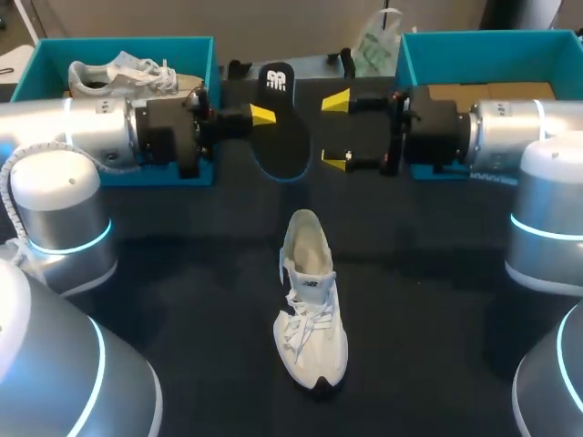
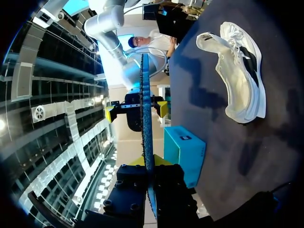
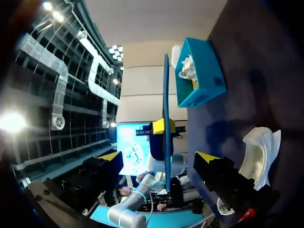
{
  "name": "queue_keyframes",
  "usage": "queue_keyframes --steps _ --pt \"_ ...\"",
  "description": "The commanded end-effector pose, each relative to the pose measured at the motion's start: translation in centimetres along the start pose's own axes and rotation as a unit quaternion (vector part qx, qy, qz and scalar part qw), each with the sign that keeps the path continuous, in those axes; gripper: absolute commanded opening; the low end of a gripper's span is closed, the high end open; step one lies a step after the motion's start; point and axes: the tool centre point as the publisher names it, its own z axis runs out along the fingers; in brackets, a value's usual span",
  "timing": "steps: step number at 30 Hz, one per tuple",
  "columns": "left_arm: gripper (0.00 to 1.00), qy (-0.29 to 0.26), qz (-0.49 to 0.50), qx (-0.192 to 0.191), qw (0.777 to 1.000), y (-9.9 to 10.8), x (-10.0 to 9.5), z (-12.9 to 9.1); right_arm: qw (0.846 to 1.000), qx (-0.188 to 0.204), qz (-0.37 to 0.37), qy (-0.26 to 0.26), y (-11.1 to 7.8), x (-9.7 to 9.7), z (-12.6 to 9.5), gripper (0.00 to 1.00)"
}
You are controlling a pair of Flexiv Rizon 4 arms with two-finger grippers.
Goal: Take the shoe out of the shoebox, open the shoe tongue, remove and reinsert the insole, then place the shoe into the shoebox
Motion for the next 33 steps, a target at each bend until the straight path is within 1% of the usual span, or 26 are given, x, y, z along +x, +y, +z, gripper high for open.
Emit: queue_keyframes --steps 1,7,14,16,17,19,20,21,32,33 --pt "0.0 0.002 -0.003 0.001 1.0 0.2 0.5 0.8 1.0 0.017 -0.011 -0.012 0.6 -0.1 0.9 1.0" --pt "0.0 0.003 -0.003 0.001 1.0 -0.5 1.8 1.1 0.999 0.04 -0.025 -0.026 0.3 -1.0 2.1 1.0" --pt "0.0 0.008 0.019 0.001 1.0 -0.7 2.5 1.2 0.997 0.064 -0.031 -0.04 -0.1 -2.1 3.2 0.98" --pt "0.0 0.007 0.018 0.002 1.0 -0.7 2.5 1.2 0.996 0.071 -0.036 -0.04 -0.1 -2.3 3.4 0.9" --pt "0.0 0.007 0.018 0.002 1.0 -0.7 2.5 1.2 0.995 0.076 -0.039 -0.041 -0.2 -2.4 3.6 0.89" --pt "0.0 0.009 0.016 0.004 1.0 -0.7 2.5 1.2 0.995 0.084 -0.045 -0.034 -0.4 -2.6 3.8 1.0" --pt "0.0 0.013 0.012 0.005 1.0 -0.7 2.5 1.2 0.995 0.089 -0.047 -0.026 -0.6 -2.7 3.8 1.0" --pt "0.0 0.014 0.011 0.006 1.0 -0.7 2.4 1.1 0.995 0.084 -0.043 -0.021 -0.9 -2.8 3.5 1.0" --pt "0.0 0.014 0.011 0.006 1.0 -0.7 2.4 1.1 0.995 0.084 -0.043 -0.021 -0.9 -2.8 3.5 1.0" --pt "0.0 0.014 0.013 0.006 1.0 -0.7 2.4 1.2 0.994 0.094 -0.037 -0.03 -0.8 -2.7 3.6 1.0"
